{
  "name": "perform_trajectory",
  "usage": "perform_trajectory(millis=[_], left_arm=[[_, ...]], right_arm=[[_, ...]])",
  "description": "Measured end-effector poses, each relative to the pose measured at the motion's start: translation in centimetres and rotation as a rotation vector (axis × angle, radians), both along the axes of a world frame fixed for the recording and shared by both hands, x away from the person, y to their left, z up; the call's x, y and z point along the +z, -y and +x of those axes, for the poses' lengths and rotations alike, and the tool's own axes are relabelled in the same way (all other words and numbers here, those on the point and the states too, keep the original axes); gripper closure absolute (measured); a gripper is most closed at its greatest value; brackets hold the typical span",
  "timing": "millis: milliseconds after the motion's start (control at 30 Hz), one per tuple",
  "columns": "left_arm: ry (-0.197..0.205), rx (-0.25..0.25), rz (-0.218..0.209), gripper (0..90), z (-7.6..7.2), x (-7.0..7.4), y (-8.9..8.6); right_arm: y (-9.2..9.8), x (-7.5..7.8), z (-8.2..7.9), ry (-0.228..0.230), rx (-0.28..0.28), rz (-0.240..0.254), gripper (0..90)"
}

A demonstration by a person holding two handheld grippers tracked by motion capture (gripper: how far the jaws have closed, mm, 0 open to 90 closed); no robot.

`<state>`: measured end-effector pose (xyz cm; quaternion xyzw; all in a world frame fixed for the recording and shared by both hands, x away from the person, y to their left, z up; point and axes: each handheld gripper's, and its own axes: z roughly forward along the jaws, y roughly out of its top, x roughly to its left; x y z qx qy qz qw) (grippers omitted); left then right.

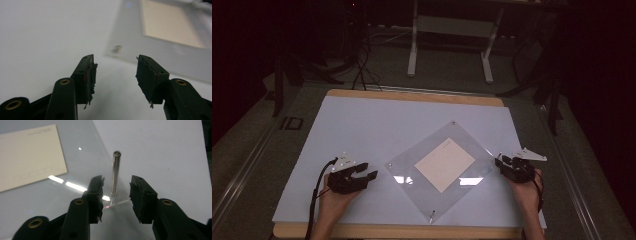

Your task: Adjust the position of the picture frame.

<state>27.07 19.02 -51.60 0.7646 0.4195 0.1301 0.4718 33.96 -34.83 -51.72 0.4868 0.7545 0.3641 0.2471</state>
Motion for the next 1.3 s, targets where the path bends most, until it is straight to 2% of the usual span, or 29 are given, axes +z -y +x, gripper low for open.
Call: perform_trajectory(millis=[67, 167, 267, 367, 400, 433, 600, 633, 700, 867, 1033, 1167, 1300], left_arm=[[0.008, -0.049, -0.031, 51.3, -0.2, 0.3, 0.5], [0.024, -0.094, -0.018, 51.8, -0.4, 0.5, 1.4], [0.014, -0.119, -0.009, 52.4, -0.4, 0.4, 2.1], [0.004, -0.159, -0.054, 54.1, -0.5, 0.6, 2.6], [0.009, -0.167, -0.055, 54.2, -0.6, 0.7, 2.9], [0.012, -0.176, -0.048, 54.3, -0.7, 0.8, 3.1], [0.009, -0.219, -0.024, 54.9, -0.9, 0.7, 4.5], [0.011, -0.226, -0.010, 55.0, -1.0, 0.7, 4.7], [0.012, -0.237, 0.007, 55.2, -1.0, 0.7, 5.1], [0.009, -0.267, 0.015, 56.6, -1.0, 0.7, 6.0], [0.021, -0.315, 0.025, 57.9, -1.3, 0.8, 7.2], [0.027, -0.372, 0.016, 58.0, -1.9, 0.9, 8.4], [0.038, -0.449, 0.015, 58.0, -2.4, 0.8, 10.2]], right_arm=[[0.1, 0.0, 0.4, -0.003, -0.001, 0.012, 64.6], [0.0, -0.1, 0.8, -0.006, 0.006, 0.014, 67.7], [-0.1, -0.3, 1.2, -0.010, 0.008, 0.019, 70.3], [-0.3, -0.4, 1.6, -0.009, 0.008, 0.018, 72.1], [-0.3, -0.4, 1.7, -0.007, 0.005, 0.016, 73.0], [-0.4, -0.5, 1.8, -0.004, 0.006, 0.016, 73.0], [-0.8, -1.0, 2.1, 0.007, 0.016, 0.018, 84.7], [-0.9, -1.0, 2.1, 0.016, 0.016, -0.002, 85.0], [-1.0, -0.8, 2.2, 0.008, 0.014, -0.005, 85.3], [-1.1, -0.6, 2.8, 0.007, 0.015, -0.012, 85.4], [-1.8, -0.1, 4.8, 0.010, -0.005, -0.016, 85.4], [-1.8, -0.4, 5.4, -0.001, -0.011, -0.011, 85.4], [-1.7, -0.7, 5.4, -0.003, -0.013, 0.006, 85.4]])
